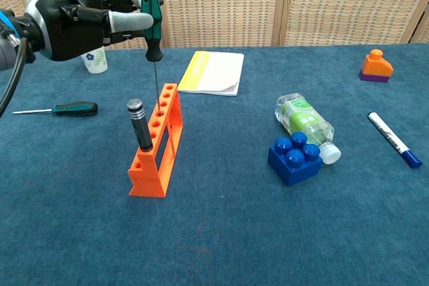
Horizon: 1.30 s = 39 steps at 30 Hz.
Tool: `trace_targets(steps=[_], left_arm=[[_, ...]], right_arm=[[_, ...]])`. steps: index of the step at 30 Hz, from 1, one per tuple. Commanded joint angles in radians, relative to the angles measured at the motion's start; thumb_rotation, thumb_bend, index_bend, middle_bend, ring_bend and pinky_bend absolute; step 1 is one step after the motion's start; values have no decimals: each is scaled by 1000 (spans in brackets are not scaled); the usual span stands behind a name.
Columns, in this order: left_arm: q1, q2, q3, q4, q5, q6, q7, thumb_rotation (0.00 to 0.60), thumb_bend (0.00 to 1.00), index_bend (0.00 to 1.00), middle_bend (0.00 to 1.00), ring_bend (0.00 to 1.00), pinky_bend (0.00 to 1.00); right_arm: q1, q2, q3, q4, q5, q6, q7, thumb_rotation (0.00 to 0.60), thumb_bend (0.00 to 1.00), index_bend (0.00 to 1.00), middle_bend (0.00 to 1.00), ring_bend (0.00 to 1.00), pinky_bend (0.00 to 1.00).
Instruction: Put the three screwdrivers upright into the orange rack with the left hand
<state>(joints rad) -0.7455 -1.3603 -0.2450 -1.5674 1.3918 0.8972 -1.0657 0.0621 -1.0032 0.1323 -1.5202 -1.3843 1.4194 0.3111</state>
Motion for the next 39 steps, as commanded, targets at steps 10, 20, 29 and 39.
trace_targets(steps=[10,20,29,39], left_arm=[[-16,-35,15,39,-12,-33,29,600,408,668,0,0,0],[-27,-67,20,67,-40,-66,60,600,409,668,0,0,0],[-28,-81,23,91,-56,-89,75,600,408,668,0,0,0],[-29,-103,28,112,-65,-105,105,600,409,668,0,0,0]], right_arm=[[2,-1,0,0,1,-5,-2,600,0,0,0,0,0],[3,-1,0,0,2,-8,-2,600,0,0,0,0,0],[4,1,0,1,1,-10,3,600,0,0,0,0,0],[2,3,0,1,0,-7,10,600,0,0,0,0,0]])
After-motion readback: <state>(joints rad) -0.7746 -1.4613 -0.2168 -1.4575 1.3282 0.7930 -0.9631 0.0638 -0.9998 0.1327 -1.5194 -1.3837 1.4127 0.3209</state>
